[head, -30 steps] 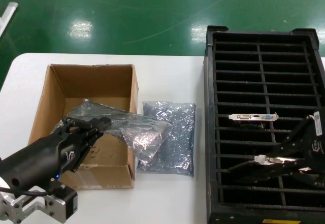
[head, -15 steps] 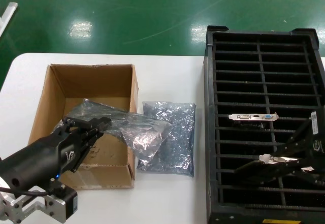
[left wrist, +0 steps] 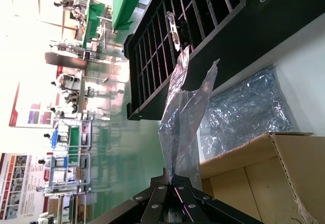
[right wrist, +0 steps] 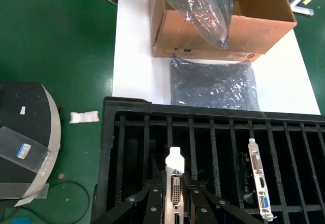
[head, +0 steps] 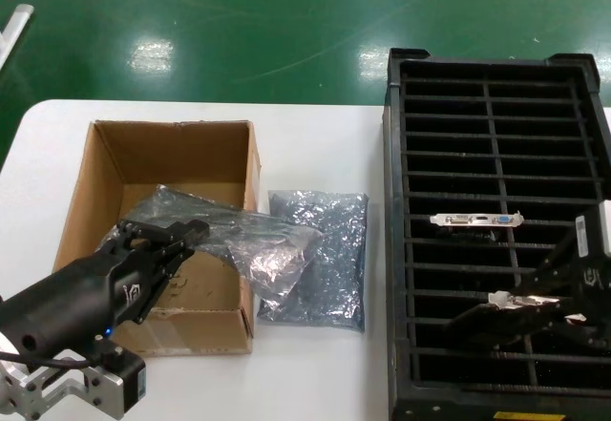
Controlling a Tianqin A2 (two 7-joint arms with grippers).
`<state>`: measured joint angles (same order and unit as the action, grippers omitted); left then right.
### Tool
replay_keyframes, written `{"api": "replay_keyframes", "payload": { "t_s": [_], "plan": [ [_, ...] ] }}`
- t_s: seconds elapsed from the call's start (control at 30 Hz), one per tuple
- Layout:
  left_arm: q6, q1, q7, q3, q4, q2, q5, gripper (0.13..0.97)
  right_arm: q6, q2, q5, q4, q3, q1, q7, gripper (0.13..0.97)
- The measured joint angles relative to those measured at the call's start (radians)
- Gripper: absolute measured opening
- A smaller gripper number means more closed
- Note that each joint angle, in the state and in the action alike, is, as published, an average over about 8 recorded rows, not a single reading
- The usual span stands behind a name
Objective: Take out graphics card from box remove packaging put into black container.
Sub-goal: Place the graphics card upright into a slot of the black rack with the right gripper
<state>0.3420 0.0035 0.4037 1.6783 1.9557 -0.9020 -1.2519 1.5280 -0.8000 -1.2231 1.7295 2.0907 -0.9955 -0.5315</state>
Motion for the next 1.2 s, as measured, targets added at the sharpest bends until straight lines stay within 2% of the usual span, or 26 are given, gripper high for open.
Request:
{"api": "replay_keyframes", "payload": {
  "t_s": [0.8, 1.2],
  "plan": [
    [0.000, 0.000, 0.000, 0.000, 0.000, 0.000, 0.000, 0.138, -0.047, 0.111, 0.088, -0.103, 0.060, 0.000, 0.084, 0.186],
    [0.000, 0.000, 0.000, 0.000, 0.000, 0.000, 0.000, 0.138, -0.052, 0.143, 0.095, -0.145, 0.065, 0.002, 0.076, 0.186]
  ]
}}
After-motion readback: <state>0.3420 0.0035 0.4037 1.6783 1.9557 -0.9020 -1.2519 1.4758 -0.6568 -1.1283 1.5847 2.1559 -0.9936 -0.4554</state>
